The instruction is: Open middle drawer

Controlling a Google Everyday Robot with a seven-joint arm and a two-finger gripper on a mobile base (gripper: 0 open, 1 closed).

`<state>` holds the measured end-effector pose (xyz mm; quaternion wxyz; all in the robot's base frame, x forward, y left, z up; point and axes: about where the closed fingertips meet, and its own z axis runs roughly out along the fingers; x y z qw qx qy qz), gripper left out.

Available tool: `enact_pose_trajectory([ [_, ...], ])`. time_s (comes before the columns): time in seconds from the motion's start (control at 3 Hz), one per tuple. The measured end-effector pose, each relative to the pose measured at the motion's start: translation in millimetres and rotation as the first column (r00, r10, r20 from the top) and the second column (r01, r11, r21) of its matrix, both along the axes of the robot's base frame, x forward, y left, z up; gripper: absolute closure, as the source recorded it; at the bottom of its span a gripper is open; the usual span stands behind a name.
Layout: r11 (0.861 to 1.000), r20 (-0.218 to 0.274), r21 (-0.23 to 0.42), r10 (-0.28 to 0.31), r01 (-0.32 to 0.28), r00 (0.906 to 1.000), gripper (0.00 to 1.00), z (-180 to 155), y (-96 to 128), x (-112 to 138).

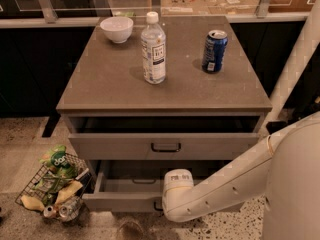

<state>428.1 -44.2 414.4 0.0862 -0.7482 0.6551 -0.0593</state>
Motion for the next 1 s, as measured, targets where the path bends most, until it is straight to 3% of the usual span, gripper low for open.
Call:
enact_pose_trajectory([
  [1.0, 1.000, 0.026, -0.008, 0.008, -0.008, 0.9996, 1.00, 6.2, 0.4, -10.4],
])
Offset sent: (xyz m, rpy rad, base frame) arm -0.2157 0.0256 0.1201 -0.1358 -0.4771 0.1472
